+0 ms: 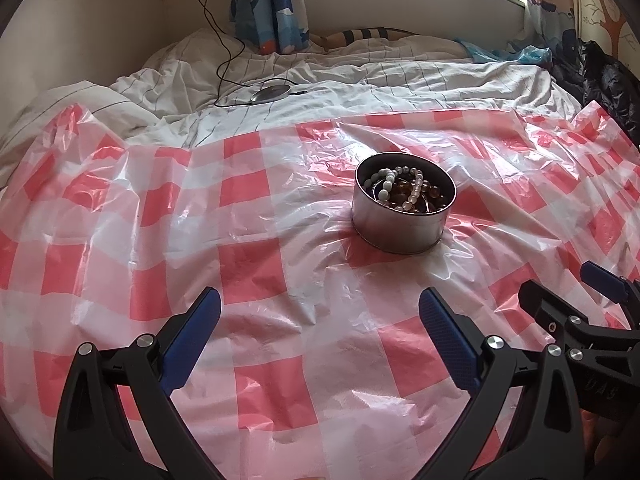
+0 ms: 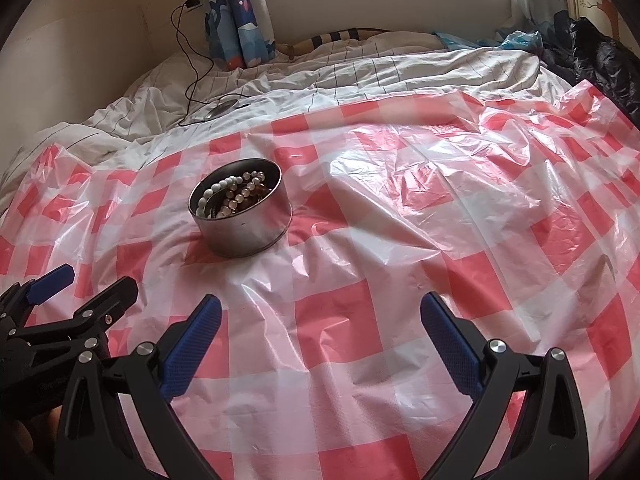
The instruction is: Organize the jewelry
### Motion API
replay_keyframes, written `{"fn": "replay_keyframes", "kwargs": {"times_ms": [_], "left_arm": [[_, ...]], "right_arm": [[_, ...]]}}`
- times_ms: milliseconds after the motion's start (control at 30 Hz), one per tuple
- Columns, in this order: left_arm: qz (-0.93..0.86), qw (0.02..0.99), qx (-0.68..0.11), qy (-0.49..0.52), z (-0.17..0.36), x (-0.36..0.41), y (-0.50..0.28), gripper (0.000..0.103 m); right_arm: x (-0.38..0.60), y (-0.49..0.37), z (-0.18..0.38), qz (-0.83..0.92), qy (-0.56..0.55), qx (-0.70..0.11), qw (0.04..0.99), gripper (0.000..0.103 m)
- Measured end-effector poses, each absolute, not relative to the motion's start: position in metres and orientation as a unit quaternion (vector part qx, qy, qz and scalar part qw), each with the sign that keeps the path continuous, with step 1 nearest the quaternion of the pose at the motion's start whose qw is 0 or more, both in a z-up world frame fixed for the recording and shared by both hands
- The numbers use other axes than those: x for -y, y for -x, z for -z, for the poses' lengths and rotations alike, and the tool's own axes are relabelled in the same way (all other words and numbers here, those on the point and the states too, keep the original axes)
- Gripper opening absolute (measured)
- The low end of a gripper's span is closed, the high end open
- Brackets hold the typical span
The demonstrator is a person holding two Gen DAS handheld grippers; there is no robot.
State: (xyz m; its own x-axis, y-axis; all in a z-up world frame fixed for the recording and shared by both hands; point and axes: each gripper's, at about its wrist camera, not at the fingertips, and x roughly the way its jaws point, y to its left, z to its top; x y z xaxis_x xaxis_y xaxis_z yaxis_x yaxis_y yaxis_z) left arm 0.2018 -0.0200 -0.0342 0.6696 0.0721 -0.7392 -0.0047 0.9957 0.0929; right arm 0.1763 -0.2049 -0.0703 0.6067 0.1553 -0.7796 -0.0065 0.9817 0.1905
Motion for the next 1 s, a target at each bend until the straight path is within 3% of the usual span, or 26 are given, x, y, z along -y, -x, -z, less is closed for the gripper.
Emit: {"fn": "replay_keyframes", "kwargs": {"times_ms": [1000], "left_arm": [[-0.009, 0.907, -0.420, -0.021, 0.0370, 0.0148, -0.2044, 0.095]], "right_arm": [[0.2052, -0.1764, 0.0728, -0.046, -0.083, -0.443, 0.891, 0.095]]}}
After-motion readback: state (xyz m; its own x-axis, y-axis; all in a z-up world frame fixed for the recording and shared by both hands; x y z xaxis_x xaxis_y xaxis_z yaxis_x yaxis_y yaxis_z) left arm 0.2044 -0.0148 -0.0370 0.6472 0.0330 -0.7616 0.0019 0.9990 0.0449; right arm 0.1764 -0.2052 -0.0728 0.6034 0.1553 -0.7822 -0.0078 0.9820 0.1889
